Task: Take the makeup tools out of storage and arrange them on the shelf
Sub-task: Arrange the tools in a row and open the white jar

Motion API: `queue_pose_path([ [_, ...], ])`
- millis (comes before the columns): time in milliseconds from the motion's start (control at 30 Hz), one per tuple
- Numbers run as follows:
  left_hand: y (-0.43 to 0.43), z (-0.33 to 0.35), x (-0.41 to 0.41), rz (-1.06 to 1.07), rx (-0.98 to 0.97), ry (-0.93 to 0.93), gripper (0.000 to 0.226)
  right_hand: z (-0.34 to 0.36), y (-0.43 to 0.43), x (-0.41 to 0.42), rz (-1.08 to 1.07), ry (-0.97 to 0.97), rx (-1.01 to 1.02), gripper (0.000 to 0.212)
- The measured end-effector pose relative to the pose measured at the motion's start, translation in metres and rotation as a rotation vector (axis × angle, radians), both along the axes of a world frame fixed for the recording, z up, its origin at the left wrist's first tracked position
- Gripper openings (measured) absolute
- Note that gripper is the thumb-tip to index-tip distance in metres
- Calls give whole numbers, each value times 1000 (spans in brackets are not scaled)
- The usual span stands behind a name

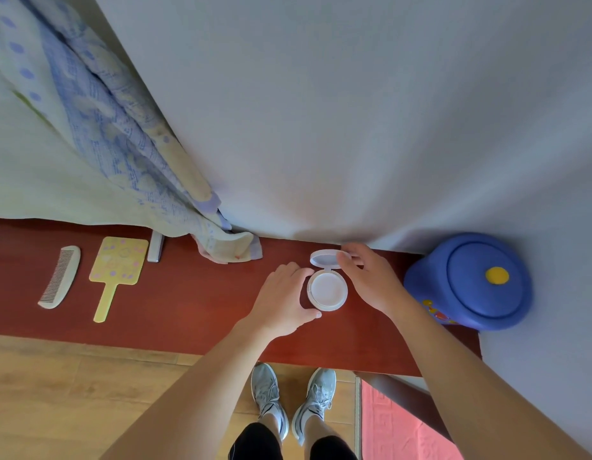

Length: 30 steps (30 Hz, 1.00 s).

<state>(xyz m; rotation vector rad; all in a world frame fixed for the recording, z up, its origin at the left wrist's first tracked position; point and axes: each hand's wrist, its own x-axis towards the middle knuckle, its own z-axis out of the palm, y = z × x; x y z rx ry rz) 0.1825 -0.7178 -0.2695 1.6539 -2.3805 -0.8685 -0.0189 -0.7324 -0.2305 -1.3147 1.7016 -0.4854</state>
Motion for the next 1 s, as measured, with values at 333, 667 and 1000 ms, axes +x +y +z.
queue_pose_path([
  [333, 6, 17, 12, 118, -7, -47, 92, 17, 15, -3, 12, 66, -38, 70],
  [667, 14, 63, 20, 130, 1, -3, 89, 56, 42, 5, 132, 193, -180, 60],
  [1000, 28, 116, 28, 108, -46, -82, 72, 106, 61, 8, 252, 439, -213, 66],
])
